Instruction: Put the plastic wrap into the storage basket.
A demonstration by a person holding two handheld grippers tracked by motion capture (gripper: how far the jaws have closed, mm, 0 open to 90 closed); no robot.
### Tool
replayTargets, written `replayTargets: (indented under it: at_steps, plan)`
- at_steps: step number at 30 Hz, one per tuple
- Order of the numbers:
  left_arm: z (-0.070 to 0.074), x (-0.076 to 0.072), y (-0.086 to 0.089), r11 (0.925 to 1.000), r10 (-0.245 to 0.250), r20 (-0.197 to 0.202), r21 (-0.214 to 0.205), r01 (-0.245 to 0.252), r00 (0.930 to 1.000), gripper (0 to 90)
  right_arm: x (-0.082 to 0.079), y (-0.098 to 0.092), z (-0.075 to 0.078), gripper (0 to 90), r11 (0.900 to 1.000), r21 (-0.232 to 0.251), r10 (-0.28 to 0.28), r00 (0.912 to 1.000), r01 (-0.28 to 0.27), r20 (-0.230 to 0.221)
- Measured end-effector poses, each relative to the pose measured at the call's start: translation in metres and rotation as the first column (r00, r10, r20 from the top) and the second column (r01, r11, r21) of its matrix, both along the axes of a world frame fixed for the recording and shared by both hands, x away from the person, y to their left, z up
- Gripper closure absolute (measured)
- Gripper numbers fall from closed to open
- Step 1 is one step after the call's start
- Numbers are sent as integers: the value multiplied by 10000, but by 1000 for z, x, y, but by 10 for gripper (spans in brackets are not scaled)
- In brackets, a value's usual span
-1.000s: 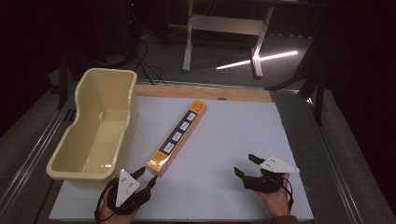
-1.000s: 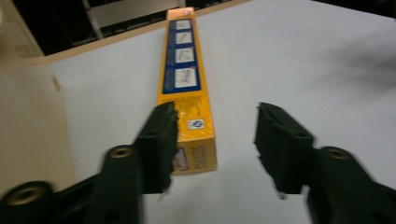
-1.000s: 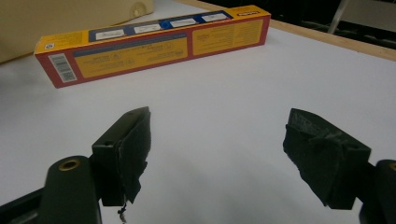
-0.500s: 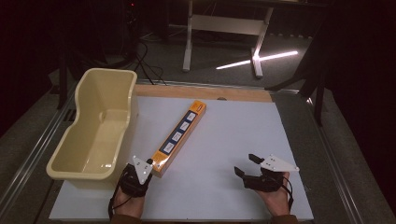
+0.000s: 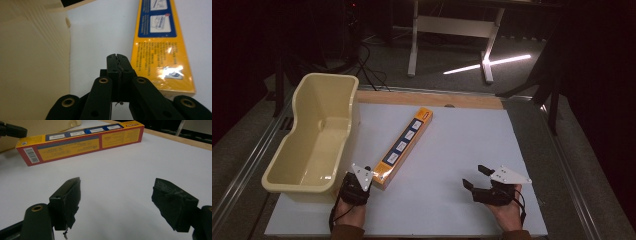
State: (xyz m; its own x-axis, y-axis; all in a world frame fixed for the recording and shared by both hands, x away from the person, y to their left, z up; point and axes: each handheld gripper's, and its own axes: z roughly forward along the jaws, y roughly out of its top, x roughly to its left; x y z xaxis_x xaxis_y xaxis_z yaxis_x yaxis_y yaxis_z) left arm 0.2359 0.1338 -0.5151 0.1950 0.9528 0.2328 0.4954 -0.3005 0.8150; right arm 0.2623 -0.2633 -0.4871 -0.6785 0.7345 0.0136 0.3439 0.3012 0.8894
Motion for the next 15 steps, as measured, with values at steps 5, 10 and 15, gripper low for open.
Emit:
replayTargets:
  at_steps: [5,10,15]
  plan:
    - [-2,0,2,9991,-122,-226,-421,113,9997,900,0,0,0,227,10000,-10,22,10000,-22,-18]
    - [-2,-2,3,9943,-681,-388,-848,647,9969,900,0,1,0,227,10000,-41,33,10000,-33,-40]
    - [-1,-6,-1,9862,-1190,-547,-1225,1116,9914,900,1,1,0,227,10000,-43,55,10000,-55,-40]
